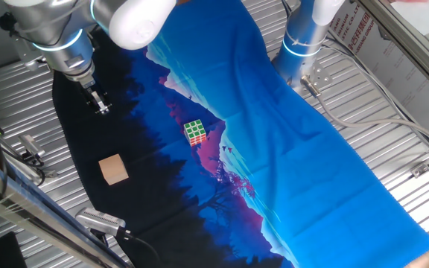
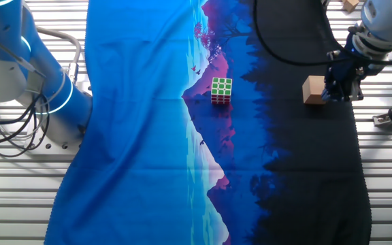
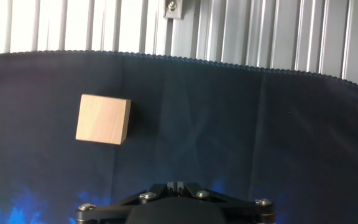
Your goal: Pick up one small block
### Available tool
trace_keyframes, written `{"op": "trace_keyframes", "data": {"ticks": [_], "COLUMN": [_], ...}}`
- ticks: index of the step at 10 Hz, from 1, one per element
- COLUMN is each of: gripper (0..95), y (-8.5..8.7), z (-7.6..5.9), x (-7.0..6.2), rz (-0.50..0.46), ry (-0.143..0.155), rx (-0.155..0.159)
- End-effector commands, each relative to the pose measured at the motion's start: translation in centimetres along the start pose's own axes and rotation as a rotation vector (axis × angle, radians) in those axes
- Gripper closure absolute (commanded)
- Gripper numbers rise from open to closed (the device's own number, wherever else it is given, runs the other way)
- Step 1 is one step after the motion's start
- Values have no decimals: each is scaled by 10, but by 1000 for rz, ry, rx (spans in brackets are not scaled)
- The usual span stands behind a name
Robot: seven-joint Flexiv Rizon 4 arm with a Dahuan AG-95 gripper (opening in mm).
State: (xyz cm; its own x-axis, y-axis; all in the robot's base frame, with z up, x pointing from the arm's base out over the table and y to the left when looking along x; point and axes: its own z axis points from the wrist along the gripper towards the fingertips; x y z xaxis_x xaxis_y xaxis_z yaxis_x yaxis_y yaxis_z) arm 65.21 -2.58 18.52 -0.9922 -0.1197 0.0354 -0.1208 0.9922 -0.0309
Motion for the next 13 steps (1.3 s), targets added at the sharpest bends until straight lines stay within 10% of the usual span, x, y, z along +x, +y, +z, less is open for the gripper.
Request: {"op": "trace_keyframes", "data": {"ticks": [1, 7, 10, 13], "gripper": [950, 950, 570, 570], "y": [1, 1, 1, 3], "z": [0, 0, 0, 5], "x": [-1, -1, -1, -12], "rz": [-6, -14, -13, 13], "ry": [1, -8, -14, -20], "rx": [-12, -44, -66, -62]}}
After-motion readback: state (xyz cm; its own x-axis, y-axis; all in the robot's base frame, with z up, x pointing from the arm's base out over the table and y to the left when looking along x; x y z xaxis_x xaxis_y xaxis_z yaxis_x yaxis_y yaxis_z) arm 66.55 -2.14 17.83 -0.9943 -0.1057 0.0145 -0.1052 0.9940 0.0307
